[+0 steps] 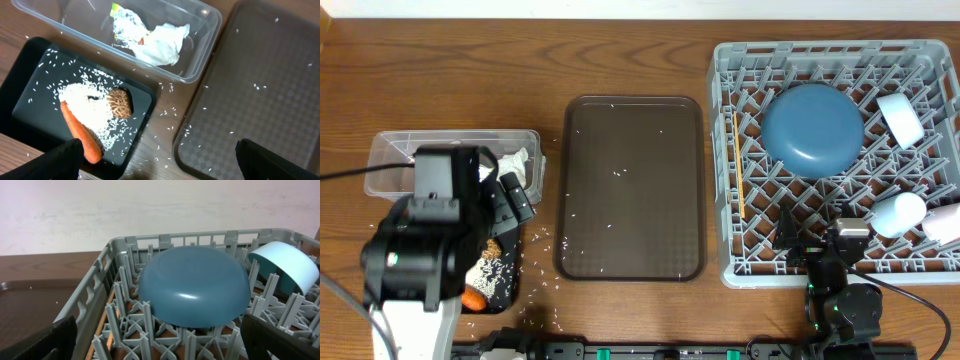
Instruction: Sort waste into correct bins and load items into the dishwasher rack
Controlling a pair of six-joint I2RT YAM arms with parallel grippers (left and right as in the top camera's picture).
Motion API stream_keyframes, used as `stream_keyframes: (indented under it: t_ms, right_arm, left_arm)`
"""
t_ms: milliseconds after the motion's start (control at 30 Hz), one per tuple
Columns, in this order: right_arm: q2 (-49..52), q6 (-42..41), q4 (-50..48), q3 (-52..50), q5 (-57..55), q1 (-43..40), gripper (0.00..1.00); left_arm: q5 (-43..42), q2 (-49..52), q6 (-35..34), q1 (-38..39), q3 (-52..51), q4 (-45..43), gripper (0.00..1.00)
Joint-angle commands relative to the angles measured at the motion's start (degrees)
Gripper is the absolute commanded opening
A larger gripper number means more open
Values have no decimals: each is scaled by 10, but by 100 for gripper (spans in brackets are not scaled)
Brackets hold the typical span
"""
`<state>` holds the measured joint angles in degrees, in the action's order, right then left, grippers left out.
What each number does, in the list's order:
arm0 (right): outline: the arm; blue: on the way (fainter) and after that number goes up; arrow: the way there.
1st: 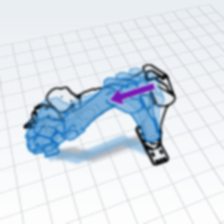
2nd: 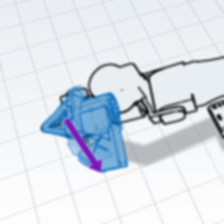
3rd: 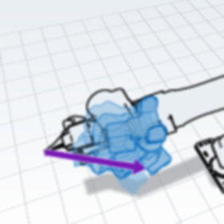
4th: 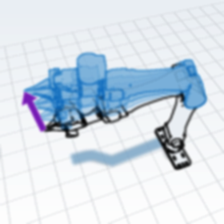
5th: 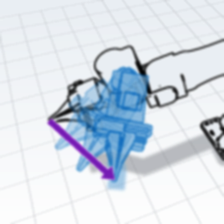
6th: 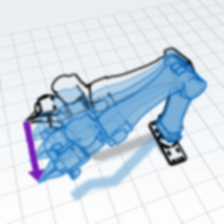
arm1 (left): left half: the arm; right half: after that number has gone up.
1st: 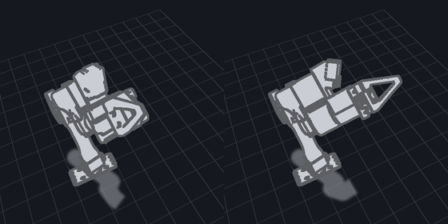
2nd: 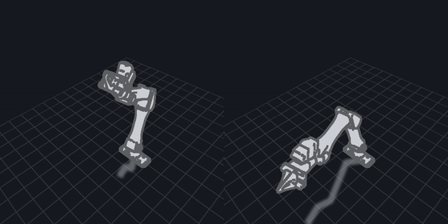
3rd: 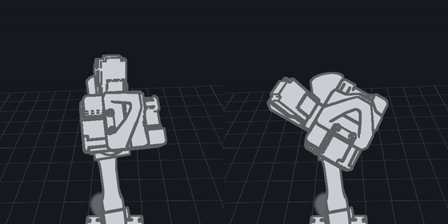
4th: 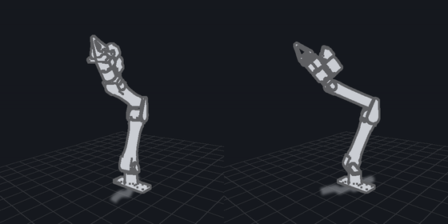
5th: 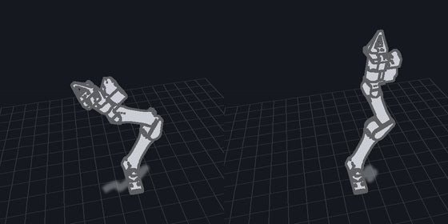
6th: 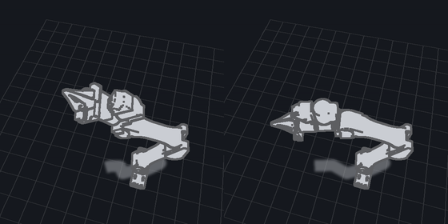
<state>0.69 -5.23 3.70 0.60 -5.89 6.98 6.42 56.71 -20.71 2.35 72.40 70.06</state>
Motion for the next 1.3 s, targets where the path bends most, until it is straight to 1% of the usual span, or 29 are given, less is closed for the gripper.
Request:
stream_keyframes:
  t_ms: [0,67,167,300,400,500,667,900,1033,1267]
  right_arm:
    - [-3,-5,-1,-3,3,-4,99]
    - [-3,-5,-1,-3,3,-4,99]
    - [-3,-5,-1,-3,3,-4,99]
    - [-3,-5,-1,-3,3,-4,99]
    - [-3,-5,-1,-3,3,-4,99]
    - [-3,-5,-1,-3,3,-4,99]
    - [-3,-5,-1,-3,3,-4,99]
    - [-3,-5,-1,-3,3,-4,99]
    - [-3,-5,-1,-3,3,-4,99]
    - [-3,-5,-1,-3,3,-4,99]
  left_arm:
    - [7,-61,8,-1,-7,4,98]
    - [24,-92,10,-1,-13,-3,98]
    - [25,-150,26,0,-38,-62,98]
    - [-44,-244,121,3,-113,-198,98]
    - [-74,-312,145,3,-179,-266,98]
    - [-76,-372,145,3,-248,-309,98]
    - [-100,-454,147,3,-342,-347,98]
    - [-105,-535,147,3,-453,-419,98]
    - [-108,-564,147,3,-511,-462,98]
    - [-114,-566,147,5,-604,-555,98]
